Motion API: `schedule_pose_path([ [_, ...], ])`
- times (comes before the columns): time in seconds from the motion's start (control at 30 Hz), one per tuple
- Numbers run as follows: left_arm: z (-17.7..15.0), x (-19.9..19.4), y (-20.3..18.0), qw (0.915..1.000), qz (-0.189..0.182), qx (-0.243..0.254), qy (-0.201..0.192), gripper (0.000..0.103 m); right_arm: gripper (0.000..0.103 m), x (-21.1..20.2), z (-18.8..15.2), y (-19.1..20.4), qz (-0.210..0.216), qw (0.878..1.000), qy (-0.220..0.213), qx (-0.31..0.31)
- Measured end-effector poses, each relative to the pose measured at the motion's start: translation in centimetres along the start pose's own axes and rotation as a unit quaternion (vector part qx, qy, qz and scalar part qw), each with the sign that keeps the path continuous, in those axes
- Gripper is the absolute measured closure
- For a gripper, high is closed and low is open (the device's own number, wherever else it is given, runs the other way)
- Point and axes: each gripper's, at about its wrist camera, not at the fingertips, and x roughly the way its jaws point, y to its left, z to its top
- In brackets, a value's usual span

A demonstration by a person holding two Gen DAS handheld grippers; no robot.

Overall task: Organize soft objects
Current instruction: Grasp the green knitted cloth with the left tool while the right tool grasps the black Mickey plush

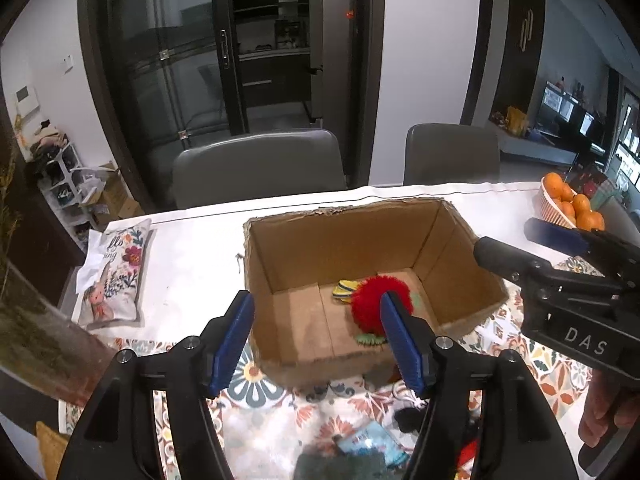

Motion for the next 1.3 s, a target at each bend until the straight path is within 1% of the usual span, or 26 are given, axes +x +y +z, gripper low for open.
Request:
schedule_pose_path([
  [0.13,-0.8,-1.6,-0.1,0.9998,0.018,-0.003,0.003,0.037,0.035,-1.5,-0.8,0.3,-0.002,1.000,0.000,0.000],
  [0.3,-2.1,-3.0,-0.2,0.9997,0.018,-0.009,0.014,0.036,0.035,-2.9,-1.9,0.5,-0.007,1.000,0.011,-0.003],
  [0.4,-3.0,-3.6,-0.2,0.9994,0.019,-0.005,0.030,0.036,0.035,-3.6,-2.7,0.6,-0.006,1.000,0.019,-0.004],
  [0.63,-5.5,-4.3,-0.2,0.9975,0.010,-0.025,0.066,0.036,0.035,-4.3,-4.6,0.8,-0.003,0.998,0.059,-0.005],
  [0.83,-7.7,-4.0,0.0,0.9935,0.020,-0.057,0.096,0.035,0.035,-4.1,-6.4,1.1,-0.001,0.996,0.090,-0.009],
  [0.93,-8.8,-3.4,0.2,0.9906,0.021,-0.071,0.115,0.034,0.035,-3.6,-7.5,1.2,0.004,0.994,0.112,-0.006],
  [1.07,-10.2,-2.2,0.3,0.9844,0.007,-0.090,0.150,0.034,0.035,-2.5,-8.9,1.2,0.008,0.989,0.146,-0.002],
  [1.23,-11.7,-0.5,0.2,0.9742,-0.017,-0.114,0.194,0.034,0.035,-1.0,-10.5,0.9,0.011,0.983,0.181,0.007],
  [1.3,-12.3,0.3,0.2,0.9688,-0.028,-0.127,0.211,0.034,0.035,-0.3,-11.1,0.9,0.014,0.981,0.195,0.010],
])
